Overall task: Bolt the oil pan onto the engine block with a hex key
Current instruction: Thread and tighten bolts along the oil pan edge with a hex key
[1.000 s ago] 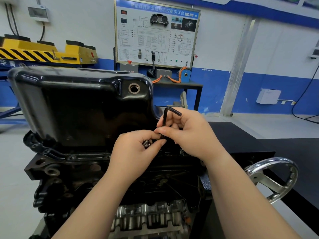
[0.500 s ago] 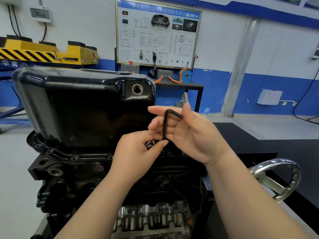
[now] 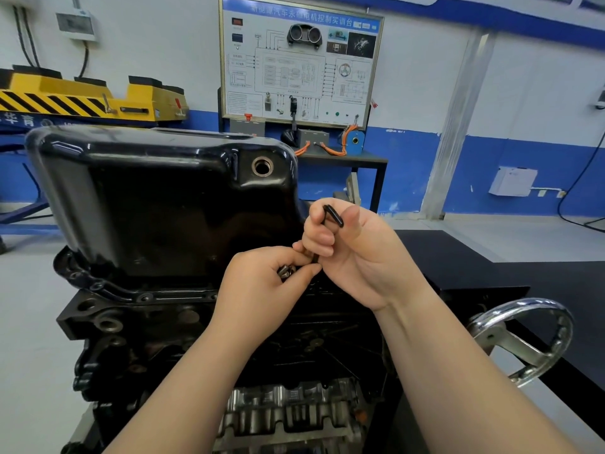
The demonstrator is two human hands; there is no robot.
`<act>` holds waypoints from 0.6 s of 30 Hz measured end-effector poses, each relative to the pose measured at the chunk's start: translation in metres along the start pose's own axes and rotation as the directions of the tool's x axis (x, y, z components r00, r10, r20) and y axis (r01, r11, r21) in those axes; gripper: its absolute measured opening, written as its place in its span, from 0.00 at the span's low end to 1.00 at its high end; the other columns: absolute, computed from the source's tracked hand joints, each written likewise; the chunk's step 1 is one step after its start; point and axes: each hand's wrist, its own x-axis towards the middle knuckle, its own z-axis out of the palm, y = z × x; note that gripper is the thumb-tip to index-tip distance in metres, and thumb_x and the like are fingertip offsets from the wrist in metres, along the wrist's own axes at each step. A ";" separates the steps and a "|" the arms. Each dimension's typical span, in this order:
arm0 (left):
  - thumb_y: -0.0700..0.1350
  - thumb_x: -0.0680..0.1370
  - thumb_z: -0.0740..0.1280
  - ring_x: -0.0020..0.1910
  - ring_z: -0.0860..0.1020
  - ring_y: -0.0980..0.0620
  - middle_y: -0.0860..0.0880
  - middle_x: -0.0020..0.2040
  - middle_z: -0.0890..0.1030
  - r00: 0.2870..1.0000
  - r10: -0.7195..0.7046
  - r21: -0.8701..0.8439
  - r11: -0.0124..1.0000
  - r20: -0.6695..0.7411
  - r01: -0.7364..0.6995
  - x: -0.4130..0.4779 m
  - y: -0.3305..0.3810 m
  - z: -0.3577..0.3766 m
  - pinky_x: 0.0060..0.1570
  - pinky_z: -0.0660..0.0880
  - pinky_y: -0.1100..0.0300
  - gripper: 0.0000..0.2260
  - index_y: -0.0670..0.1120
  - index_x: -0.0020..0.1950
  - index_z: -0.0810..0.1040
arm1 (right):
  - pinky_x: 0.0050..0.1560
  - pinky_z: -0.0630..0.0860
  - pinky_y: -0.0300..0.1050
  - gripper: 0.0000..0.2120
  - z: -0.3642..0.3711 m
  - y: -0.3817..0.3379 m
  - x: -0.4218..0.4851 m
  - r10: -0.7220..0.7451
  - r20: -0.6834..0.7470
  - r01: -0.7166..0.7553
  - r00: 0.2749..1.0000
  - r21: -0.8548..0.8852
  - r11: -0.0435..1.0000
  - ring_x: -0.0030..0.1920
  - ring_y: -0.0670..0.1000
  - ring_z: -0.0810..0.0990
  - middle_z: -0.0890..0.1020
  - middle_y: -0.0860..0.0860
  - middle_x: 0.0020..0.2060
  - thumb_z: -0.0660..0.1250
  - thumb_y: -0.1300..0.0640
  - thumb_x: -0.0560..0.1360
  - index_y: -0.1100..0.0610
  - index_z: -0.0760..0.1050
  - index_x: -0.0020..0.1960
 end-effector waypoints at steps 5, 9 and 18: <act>0.45 0.71 0.73 0.35 0.78 0.60 0.60 0.34 0.81 1.000 -0.004 0.004 1.000 0.007 0.004 0.000 0.000 0.000 0.34 0.73 0.67 0.01 0.51 0.40 0.84 | 0.50 0.74 0.42 0.20 0.001 0.000 -0.003 -0.013 -0.018 0.013 1.000 -0.008 1.000 0.33 0.45 0.67 0.69 0.48 0.32 0.71 0.39 0.67 0.56 0.75 0.45; 0.43 0.70 0.73 0.33 0.76 0.65 0.65 0.30 0.78 1.000 0.008 0.003 1.000 -0.005 -0.008 0.000 0.002 0.000 0.34 0.69 0.73 0.04 0.52 0.39 0.83 | 0.55 0.74 0.46 0.20 0.003 0.004 -0.009 -0.048 -0.058 0.044 0.997 -0.058 0.997 0.36 0.47 0.70 0.72 0.49 0.33 0.67 0.39 0.71 0.56 0.76 0.48; 0.45 0.70 0.74 0.32 0.75 0.65 0.63 0.29 0.78 1.000 -0.012 0.006 1.000 0.028 0.012 0.000 0.001 -0.001 0.32 0.67 0.75 0.02 0.53 0.39 0.84 | 0.56 0.73 0.44 0.21 -0.001 -0.003 -0.007 0.028 -0.002 -0.028 1.000 0.056 0.998 0.34 0.47 0.68 0.70 0.48 0.32 0.74 0.42 0.66 0.58 0.75 0.45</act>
